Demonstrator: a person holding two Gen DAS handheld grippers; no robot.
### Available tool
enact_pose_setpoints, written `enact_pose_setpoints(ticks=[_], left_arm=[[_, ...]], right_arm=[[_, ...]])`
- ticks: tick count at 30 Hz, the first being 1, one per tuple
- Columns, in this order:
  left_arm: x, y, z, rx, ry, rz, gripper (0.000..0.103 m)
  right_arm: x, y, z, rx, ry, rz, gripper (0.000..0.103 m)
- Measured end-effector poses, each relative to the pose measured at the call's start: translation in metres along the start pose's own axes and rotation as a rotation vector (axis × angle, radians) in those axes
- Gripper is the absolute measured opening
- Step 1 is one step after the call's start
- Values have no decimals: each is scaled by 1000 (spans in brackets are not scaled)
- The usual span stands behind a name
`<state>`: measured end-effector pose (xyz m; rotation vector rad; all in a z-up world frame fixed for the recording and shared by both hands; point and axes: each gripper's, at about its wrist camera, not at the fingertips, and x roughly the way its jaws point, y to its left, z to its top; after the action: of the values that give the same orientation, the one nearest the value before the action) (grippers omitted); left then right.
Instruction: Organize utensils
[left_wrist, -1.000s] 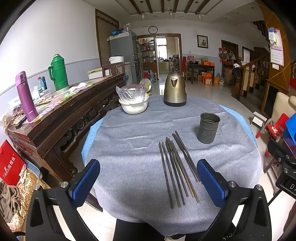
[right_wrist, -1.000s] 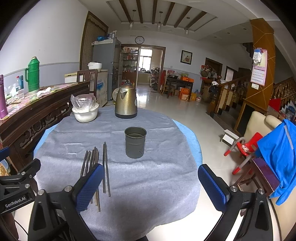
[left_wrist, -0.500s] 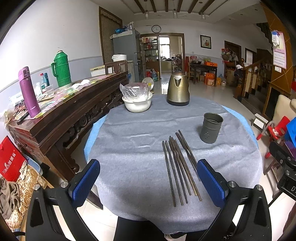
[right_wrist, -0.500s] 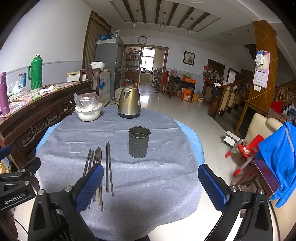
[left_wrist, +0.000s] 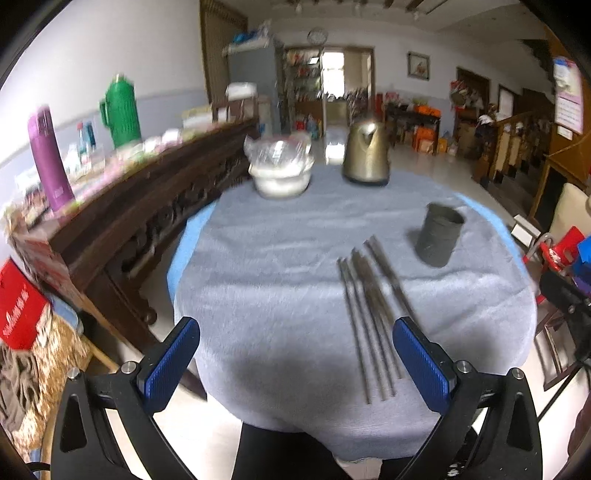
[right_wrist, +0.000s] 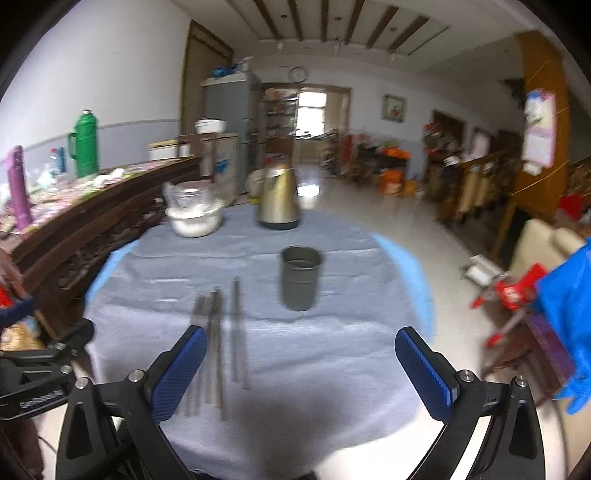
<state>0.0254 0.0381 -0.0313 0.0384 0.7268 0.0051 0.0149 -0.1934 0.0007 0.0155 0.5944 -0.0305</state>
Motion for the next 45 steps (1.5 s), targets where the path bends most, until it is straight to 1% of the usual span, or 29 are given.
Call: enact_pose_setpoints(ticks=[1, 2, 4, 6, 7, 8, 9, 10, 11, 12, 13, 14, 15, 19, 22, 26, 30, 35, 38, 41, 42, 43, 44, 45], left_arm=[[10, 7, 0, -18, 24, 0, 103], [20, 16, 0, -41, 49, 3, 103], [37, 31, 1, -80, 87, -10, 102], [49, 38, 0, -102, 109, -30, 95], [56, 40, 0, -106, 123, -40, 85], [64, 39, 1, -103, 143, -57, 76], [71, 36, 2, -96, 158, -76, 73], [79, 33, 4, -87, 172, -98, 66], [88, 29, 5, -76, 188, -121, 59], [95, 24, 7, -66, 200, -140, 56], [103, 19, 8, -57, 213, -160, 50], [112, 15, 10, -49, 229, -179, 47], [122, 11, 12, -43, 247, -192, 46], [157, 3, 22, -57, 311, -239, 46], [183, 3, 34, -80, 343, -267, 46], [210, 0, 46, -110, 387, -316, 46], [232, -3, 51, -119, 439, -341, 46], [240, 2, 50, -123, 463, -380, 46], [240, 6, 52, -122, 465, -409, 46], [241, 7, 56, -116, 470, -433, 46], [242, 7, 57, -111, 473, -440, 46], [243, 6, 58, -106, 477, -445, 46], [245, 5, 59, -101, 483, -453, 46], [246, 4, 60, -99, 489, -465, 46]], right_arm=[[11, -1, 2, 15, 21, 43, 103], [27, -1, 5, 36, 45, 111, 103], [52, 1, 8, 55, 67, 194, 101], [78, 5, 9, 45, 114, 224, 95], [90, 10, 9, 34, 126, 249, 88], [100, 15, 10, 25, 138, 266, 76], [116, 18, 7, 3, 176, 258, 69], [133, 20, 4, -7, 222, 253, 56], [151, 22, 2, -2, 261, 262, 49], [163, 21, 0, 19, 291, 274, 41], [174, 19, -2, 38, 314, 278, 39], [186, 16, -4, 60, 334, 278, 39], [199, 14, -6, 80, 347, 279, 39], [223, 4, -6, 132, 372, 305, 39], [235, 9, 5, 107, 375, 309, 39], [254, 26, 27, 55, 385, 303, 39], [282, 36, 39, 30, 424, 266, 39], [324, 49, 44, 31, 496, 212, 39], [340, 55, 45, 29, 520, 172, 39], [355, 58, 45, 50, 546, 156, 39], [360, 58, 45, 56, 557, 153, 32], [363, 58, 45, 57, 566, 154, 19], [364, 58, 45, 57, 567, 153, 10], [364, 58, 45, 57, 556, 148, 8]])
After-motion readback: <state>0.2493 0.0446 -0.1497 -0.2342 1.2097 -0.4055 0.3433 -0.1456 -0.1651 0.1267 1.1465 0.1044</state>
